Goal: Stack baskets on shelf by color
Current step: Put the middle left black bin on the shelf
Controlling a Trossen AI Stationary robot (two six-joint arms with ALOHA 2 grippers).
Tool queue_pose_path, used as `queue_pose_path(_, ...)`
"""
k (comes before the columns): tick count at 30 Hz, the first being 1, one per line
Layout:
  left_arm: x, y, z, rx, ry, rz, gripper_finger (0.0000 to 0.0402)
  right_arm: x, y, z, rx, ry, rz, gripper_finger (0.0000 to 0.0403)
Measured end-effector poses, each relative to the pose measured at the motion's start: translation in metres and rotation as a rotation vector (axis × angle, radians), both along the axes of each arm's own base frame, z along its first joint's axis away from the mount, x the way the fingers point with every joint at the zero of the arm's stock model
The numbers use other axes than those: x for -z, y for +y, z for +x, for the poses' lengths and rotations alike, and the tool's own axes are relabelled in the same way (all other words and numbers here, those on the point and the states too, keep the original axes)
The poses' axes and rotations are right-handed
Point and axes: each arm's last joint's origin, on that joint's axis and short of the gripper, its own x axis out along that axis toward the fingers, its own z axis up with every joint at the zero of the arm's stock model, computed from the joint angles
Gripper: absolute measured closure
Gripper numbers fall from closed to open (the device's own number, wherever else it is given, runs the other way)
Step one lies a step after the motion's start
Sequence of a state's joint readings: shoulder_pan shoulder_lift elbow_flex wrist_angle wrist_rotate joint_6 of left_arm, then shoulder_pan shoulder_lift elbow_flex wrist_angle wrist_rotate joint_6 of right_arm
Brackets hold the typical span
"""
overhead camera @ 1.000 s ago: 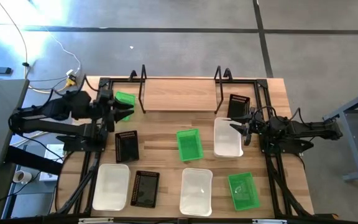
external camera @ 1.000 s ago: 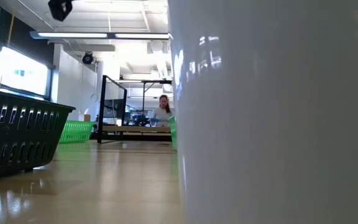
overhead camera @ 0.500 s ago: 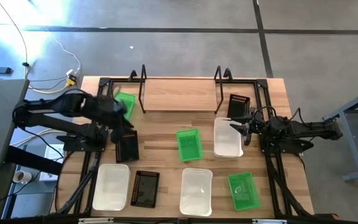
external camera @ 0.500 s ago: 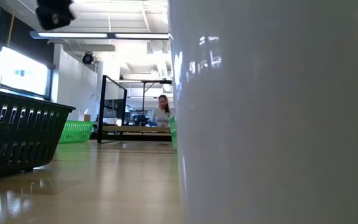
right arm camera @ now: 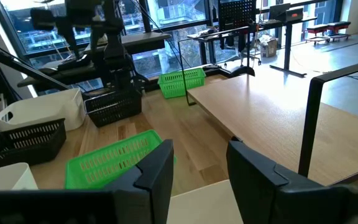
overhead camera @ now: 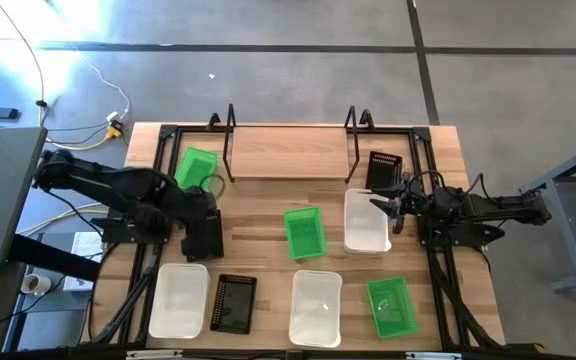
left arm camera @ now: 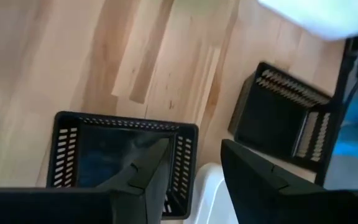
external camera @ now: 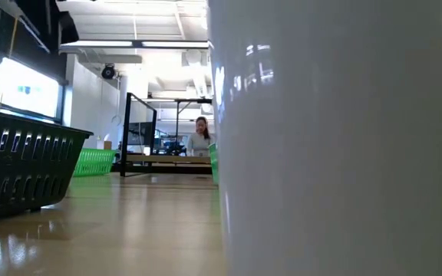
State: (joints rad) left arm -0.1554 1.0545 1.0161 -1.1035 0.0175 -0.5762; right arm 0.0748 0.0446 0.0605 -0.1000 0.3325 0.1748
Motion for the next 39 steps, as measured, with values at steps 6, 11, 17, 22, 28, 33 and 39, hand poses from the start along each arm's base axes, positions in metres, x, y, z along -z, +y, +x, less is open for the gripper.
queue_pose_path(6, 0.016, -0.019, 0.014, 0.086, 0.095, 0.018, 0.0266, 0.0, 0.0, 0.0, 0.0, 0.0, 0.0, 0.0269)
queue_pose_path(11, 0.032, -0.03, 0.027, 0.105, 0.183, 0.034, 0.0266, 0.0, 0.0, 0.0, 0.001, -0.001, 0.0, 0.0269)
queue_pose_path(17, 0.055, -0.036, 0.043, 0.112, 0.295, 0.06, 0.0266, 0.0, 0.0, 0.0, 0.0, 0.0, 0.0, 0.0269)
queue_pose_path(22, 0.071, -0.039, 0.052, 0.108, 0.369, 0.059, 0.0266, 0.0, 0.0, 0.0, 0.0, 0.001, 0.0, 0.0269)
queue_pose_path(28, 0.084, -0.042, 0.059, 0.113, 0.432, 0.038, 0.0266, 0.0, 0.0, 0.0, 0.0, 0.0, 0.0, 0.0269)
queue_pose_path(33, 0.091, -0.044, 0.063, 0.115, 0.453, 0.033, 0.0266, 0.0, 0.0, 0.0, 0.001, 0.001, 0.0, 0.0269)
queue_pose_path(39, 0.102, -0.045, 0.068, 0.103, 0.489, 0.04, 0.0266, 0.0, 0.0, 0.0, 0.0, 0.001, 0.0, 0.0269)
